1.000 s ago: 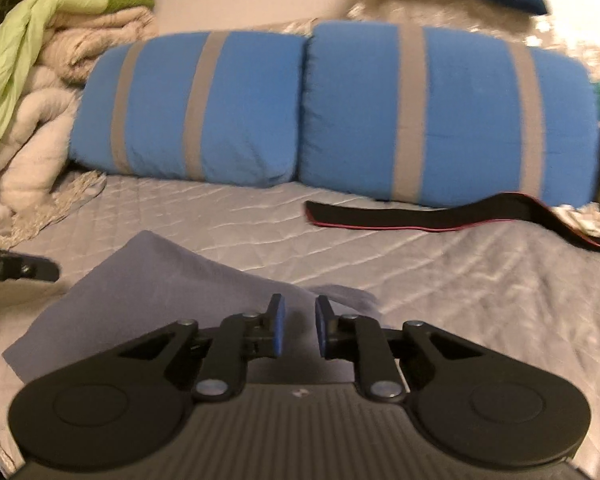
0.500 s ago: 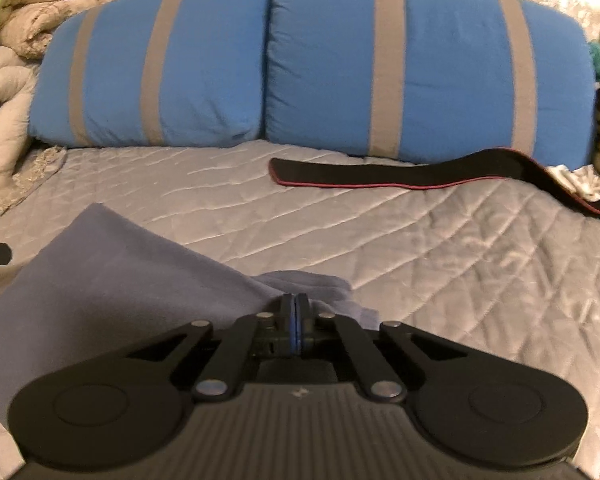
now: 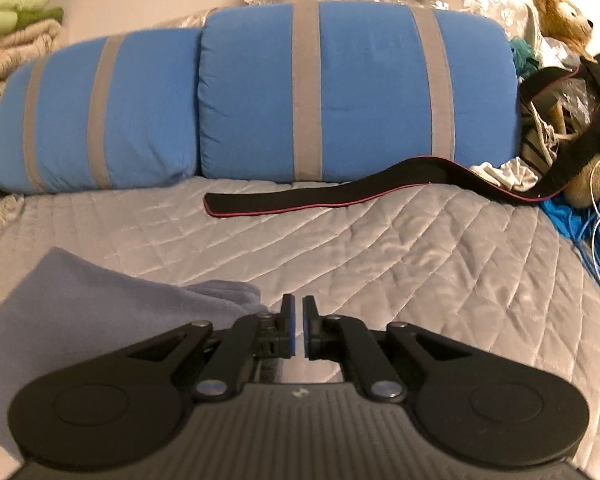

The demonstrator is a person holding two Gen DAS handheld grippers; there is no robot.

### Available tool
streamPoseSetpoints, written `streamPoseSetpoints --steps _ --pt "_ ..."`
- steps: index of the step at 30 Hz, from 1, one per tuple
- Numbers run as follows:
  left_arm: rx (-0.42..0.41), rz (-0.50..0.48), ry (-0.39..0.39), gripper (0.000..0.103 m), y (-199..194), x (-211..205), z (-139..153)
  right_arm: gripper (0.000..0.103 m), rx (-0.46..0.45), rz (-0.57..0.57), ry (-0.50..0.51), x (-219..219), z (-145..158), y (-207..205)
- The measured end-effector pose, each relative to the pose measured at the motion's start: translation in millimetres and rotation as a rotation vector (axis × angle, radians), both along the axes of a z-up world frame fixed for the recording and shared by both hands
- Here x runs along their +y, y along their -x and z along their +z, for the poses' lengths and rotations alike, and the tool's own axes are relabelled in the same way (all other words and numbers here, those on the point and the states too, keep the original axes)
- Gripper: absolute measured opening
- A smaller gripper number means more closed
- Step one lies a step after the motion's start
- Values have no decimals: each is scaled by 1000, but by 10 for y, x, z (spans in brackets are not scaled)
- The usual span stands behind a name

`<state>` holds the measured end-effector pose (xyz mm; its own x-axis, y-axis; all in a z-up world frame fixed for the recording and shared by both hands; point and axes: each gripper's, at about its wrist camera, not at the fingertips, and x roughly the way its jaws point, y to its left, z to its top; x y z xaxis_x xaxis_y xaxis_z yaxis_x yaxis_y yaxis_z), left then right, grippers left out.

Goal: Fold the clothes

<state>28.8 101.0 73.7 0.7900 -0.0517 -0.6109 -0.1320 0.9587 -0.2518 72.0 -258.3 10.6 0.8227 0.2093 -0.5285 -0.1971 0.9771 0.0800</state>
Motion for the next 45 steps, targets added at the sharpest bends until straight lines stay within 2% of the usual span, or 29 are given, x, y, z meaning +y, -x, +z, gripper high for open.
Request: streamPoseSetpoints --steps 9,11,12,13,14,15,16,20,23,32,36,40,45 --pt "21 -21 2 21 -3 -50 -36 20 12 58 11 95 -52 195" --pt "24 -31 -6 21 -4 -73 -52 47 40 62 -23 63 -54 168" --pt "28 -37 -12 21 -13 -82 -59 55 59 64 -55 29 -52 150" --pt "36 -42 -13 21 -28 -82 -67 76 78 68 -88 -6 -52 130" --pt "48 -46 -7 23 -47 -72 -76 85 99 75 -120 -44 -53 109" --pt "60 -49 -1 26 -66 -62 -85 84 114 80 -150 -75 -54 95" --pt "71 -52 10 33 -83 -45 -94 85 123 84 -171 -93 -57 88" --pt "101 -55 66 54 -135 42 -129 88 156 89 -164 -62 -98 72" --pt "117 -57 71 61 -154 59 -153 91 166 90 -123 -14 -116 74" --pt "182 -42 -22 64 -219 -11 -239 96 203 109 -91 32 -163 53" --pt "201 -39 21 64 -229 37 -290 97 231 114 -96 37 -197 29" --pt "213 -40 110 65 -237 115 -327 98 299 108 -132 5 -264 -29" --pt "226 -43 225 65 -245 212 -371 100 394 96 -246 -106 -359 -104"
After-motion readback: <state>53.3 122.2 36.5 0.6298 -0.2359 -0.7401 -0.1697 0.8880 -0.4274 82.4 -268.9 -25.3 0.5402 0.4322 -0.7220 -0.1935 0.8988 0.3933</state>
